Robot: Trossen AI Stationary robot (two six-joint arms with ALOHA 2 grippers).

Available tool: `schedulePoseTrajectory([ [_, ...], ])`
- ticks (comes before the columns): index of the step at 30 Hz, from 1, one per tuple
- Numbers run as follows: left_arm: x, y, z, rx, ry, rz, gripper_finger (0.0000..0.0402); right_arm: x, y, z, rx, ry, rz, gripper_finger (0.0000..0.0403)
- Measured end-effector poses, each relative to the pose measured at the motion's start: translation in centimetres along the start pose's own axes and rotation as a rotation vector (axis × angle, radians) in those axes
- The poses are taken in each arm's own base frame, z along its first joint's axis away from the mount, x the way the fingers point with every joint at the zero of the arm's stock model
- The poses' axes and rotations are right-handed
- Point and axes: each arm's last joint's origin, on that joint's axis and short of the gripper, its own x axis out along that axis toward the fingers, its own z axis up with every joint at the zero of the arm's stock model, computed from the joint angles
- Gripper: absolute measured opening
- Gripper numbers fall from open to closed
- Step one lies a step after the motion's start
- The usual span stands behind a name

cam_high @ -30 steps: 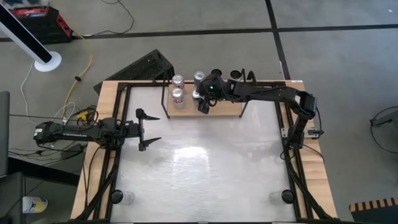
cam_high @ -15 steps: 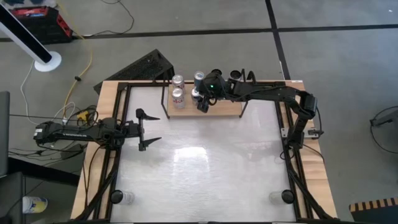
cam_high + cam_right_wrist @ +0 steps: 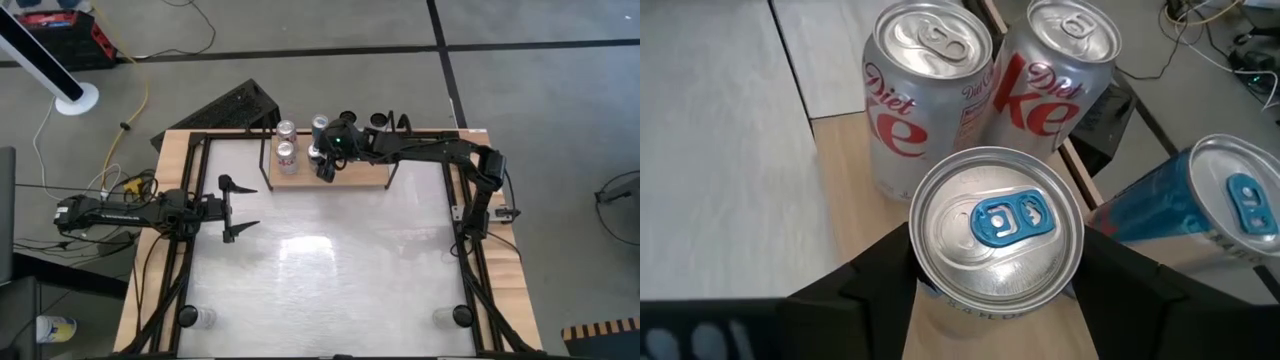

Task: Place canned beverage on shelf
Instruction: Put the blue soda can on the shelf aligned with the other blue soda can on the shelf, then put the white-yellow soda can on the shelf aligned with the other white-yellow soda can on the shelf

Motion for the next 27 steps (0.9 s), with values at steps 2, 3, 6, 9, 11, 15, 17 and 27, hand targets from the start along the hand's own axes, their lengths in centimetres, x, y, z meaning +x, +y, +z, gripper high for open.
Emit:
schedulePoseTrajectory([
  [2,0.0,0.0,0.0,0.0,0.001,0.0,0.0393,0.0,0.1,0.0,-0.001,0.0,0.001,0.0262],
  [3,0.0,0.0,0.0,0.0,0.001,0.0,0.0393,0.0,0.1,0.0,-0.001,0.001,0.001,0.0268],
  [6,0.0,0.0,0.0,0.0,0.001,0.0,0.0393,0.0,0.1,0.0,-0.001,0.003,0.001,0.0289],
  [9,0.0,0.0,0.0,0.0,0.0,0.0,0.0393,0.0,0.1,0.0,-0.002,0.005,0.001,0.031],
  [11,0.0,0.0,0.0,0.0,0.001,0.0,0.0393,0.0,0.1,-0.1,-0.002,0.007,0.0,0.0319],
  [15,0.0,0.0,0.0,0.0,0.001,0.0,0.0393,-0.2,0.0,0.0,-0.001,0.003,-0.001,0.0327],
  [17,0.0,0.0,0.0,0.0,0.001,0.0,0.0393,-0.4,0.1,0.3,-0.002,-0.005,-0.001,0.0327],
  [27,0.0,0.0,0.0,0.0,0.001,0.0,0.0393,-2.4,0.3,3.5,-0.065,-0.028,-0.064,0.0328],
])
